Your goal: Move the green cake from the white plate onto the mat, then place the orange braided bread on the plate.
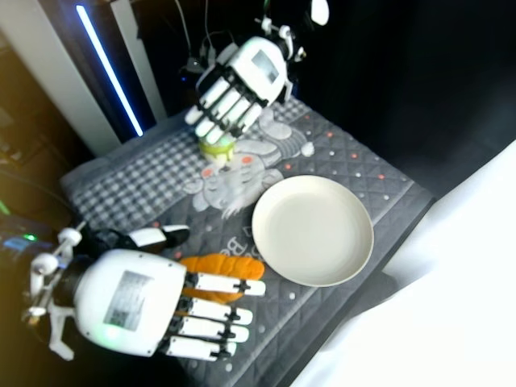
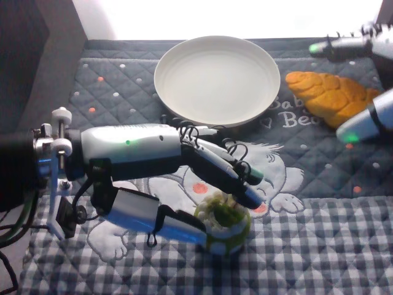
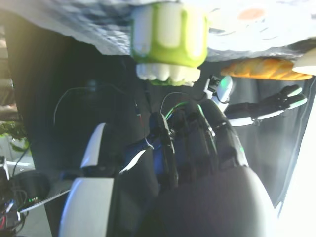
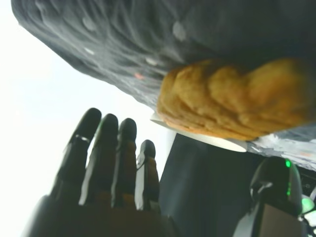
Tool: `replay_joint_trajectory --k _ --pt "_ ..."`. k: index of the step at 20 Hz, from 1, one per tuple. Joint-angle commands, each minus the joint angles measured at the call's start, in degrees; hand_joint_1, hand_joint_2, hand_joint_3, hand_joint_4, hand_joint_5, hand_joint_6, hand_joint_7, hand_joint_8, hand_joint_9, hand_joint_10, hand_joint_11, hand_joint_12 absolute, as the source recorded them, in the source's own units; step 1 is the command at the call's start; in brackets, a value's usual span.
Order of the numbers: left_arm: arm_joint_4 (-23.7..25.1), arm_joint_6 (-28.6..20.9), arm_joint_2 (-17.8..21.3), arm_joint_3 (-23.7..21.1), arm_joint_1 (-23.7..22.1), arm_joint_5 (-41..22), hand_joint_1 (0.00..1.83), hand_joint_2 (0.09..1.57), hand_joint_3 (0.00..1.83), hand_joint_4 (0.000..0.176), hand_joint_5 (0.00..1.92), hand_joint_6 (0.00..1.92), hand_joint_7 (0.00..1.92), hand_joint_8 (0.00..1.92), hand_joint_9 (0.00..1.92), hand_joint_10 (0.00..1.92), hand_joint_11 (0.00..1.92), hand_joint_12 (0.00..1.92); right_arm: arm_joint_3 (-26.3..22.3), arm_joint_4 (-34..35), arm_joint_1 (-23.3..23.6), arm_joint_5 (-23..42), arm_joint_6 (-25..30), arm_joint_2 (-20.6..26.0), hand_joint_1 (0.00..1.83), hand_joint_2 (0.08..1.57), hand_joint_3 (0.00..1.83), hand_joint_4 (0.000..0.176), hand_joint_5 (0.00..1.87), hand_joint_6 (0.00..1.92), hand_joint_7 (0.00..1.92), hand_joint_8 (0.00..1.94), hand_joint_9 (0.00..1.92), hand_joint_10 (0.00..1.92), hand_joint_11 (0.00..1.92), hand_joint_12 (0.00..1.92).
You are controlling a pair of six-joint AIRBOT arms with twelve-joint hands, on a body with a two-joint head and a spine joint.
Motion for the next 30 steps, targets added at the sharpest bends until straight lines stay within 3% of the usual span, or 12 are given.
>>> replay_joint_trajectory --k 1,5,7,12,15,16,20,22,23,26,27,30 --pt "-3.5 -0.1 0.3 -0.3 -0.5 -6.0 1.05 1.27 0.00 0.000 0.68 1.41 0.64 0.03 0.53 0.08 0.00 1.66 1.1 3.0 -0.6 4.0 0.2 0.6 0.71 0.59 0.00 0.149 0.22 0.00 0.39 0.00 0.36 0.01 0.16 0.59" --pt "-4.6 0.8 1.1 -0.7 -0.5 -6.6 1.07 1.28 0.00 0.000 0.70 1.39 0.76 0.07 0.43 0.66 0.10 1.89 2.4 4.0 -1.5 4.0 0.2 -0.6 0.77 0.61 0.00 0.148 0.25 0.01 0.42 0.01 0.38 0.01 0.20 0.60" --pt "-5.2 1.4 1.3 -0.8 -0.7 -7.1 0.99 1.24 0.00 0.000 0.60 0.40 0.52 0.01 0.13 0.95 0.00 1.83 2.6 4.0 -1.6 4.0 0.2 -0.8 0.83 0.63 0.01 0.159 0.25 0.00 0.39 0.00 0.35 0.00 0.17 0.59" --pt "-6.0 2.5 2.2 -1.2 -1.2 -7.6 1.00 1.36 0.01 0.000 0.55 1.61 0.51 0.09 0.00 1.32 0.00 1.90 3.0 4.0 -1.7 3.9 0.2 -1.4 1.17 0.84 0.00 0.035 0.56 0.00 0.73 0.00 0.67 0.01 0.47 0.48" --pt "-7.1 3.9 2.8 -1.5 -1.5 -8.4 0.87 1.33 0.00 0.058 0.59 1.56 0.72 0.03 0.38 0.62 0.00 1.61 3.2 4.2 -1.7 3.9 0.2 -1.5 1.40 1.03 0.00 0.000 0.94 0.75 1.19 0.59 1.23 0.74 1.08 0.08" --pt "-7.4 4.2 3.0 -1.5 -1.5 -8.6 0.97 1.30 0.00 0.000 0.64 1.48 0.76 0.02 0.48 0.39 0.00 1.53 3.1 4.5 -1.7 4.0 0.2 -1.4 1.39 1.08 0.00 0.000 0.88 0.92 1.08 0.76 1.12 0.96 1.14 0.09" --pt "-9.1 6.0 3.7 -1.5 -1.5 -9.3 0.86 1.31 0.02 0.000 0.51 0.03 0.48 0.00 0.41 0.00 0.01 0.84 1.6 5.4 -1.7 10.6 0.2 0.6 1.39 1.07 0.00 0.000 0.95 0.99 1.08 0.67 1.12 0.93 1.18 0.10" --pt "-10.2 7.2 3.8 -1.3 -1.5 -9.4 0.04 1.49 0.01 0.000 0.37 0.00 0.40 0.00 0.34 0.00 0.00 1.05 -0.8 5.9 -1.7 15.0 0.2 2.8 1.39 1.06 0.00 0.000 0.99 0.88 1.05 0.74 1.13 0.95 1.23 0.12" --pt "-10.6 7.4 3.8 -1.2 -1.4 -9.4 0.93 1.25 0.00 0.000 0.66 0.04 0.71 0.04 0.60 0.05 0.15 0.91 -1.4 6.0 -1.7 16.2 0.2 3.4 1.39 1.06 0.00 0.000 0.96 0.92 1.07 0.71 1.13 0.95 1.21 0.12" --pt "-12.3 8.4 4.0 -0.9 -0.6 -10.1 0.99 1.19 0.00 0.074 0.83 1.15 0.80 0.01 0.69 0.01 0.43 0.35 -3.6 6.4 -1.7 21.2 0.2 5.1 1.40 1.04 0.00 0.000 1.02 0.72 1.18 0.54 1.18 0.91 1.11 0.64" --pt "-12.9 8.9 4.1 -0.8 -0.2 -10.3 0.72 1.19 0.00 0.000 0.72 0.45 0.78 0.00 0.71 0.01 0.47 0.35 -4.5 6.4 -1.7 23.1 0.2 5.7 1.40 1.03 0.01 0.000 1.05 0.70 1.21 0.48 1.18 0.92 1.01 0.80" --pt "-14.4 9.8 4.2 -0.4 0.7 -10.3 0.69 1.22 0.00 0.000 1.14 0.02 1.13 0.01 1.00 0.01 0.65 0.65 -7.3 6.4 -1.7 28.1 -0.5 7.4 1.40 1.04 0.00 0.000 0.96 0.87 1.24 0.39 1.16 0.92 0.95 0.91"
